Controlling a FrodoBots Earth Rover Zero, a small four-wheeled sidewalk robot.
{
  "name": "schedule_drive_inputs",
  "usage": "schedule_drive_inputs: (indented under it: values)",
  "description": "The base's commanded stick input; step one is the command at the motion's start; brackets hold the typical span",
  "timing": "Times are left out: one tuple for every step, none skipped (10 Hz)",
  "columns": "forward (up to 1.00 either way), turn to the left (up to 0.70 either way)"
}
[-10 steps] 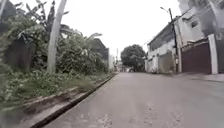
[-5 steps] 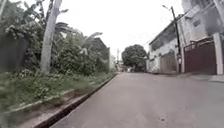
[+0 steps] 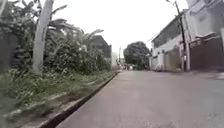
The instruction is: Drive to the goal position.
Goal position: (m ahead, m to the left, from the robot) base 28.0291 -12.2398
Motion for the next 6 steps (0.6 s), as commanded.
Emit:
schedule_drive_inputs:
  values:
    - [0.70,-0.35]
    - [0.70,-0.35]
    - [0.70,-0.35]
    - [0.70,-0.35]
    - [0.70,-0.35]
    - [0.70,-0.35]
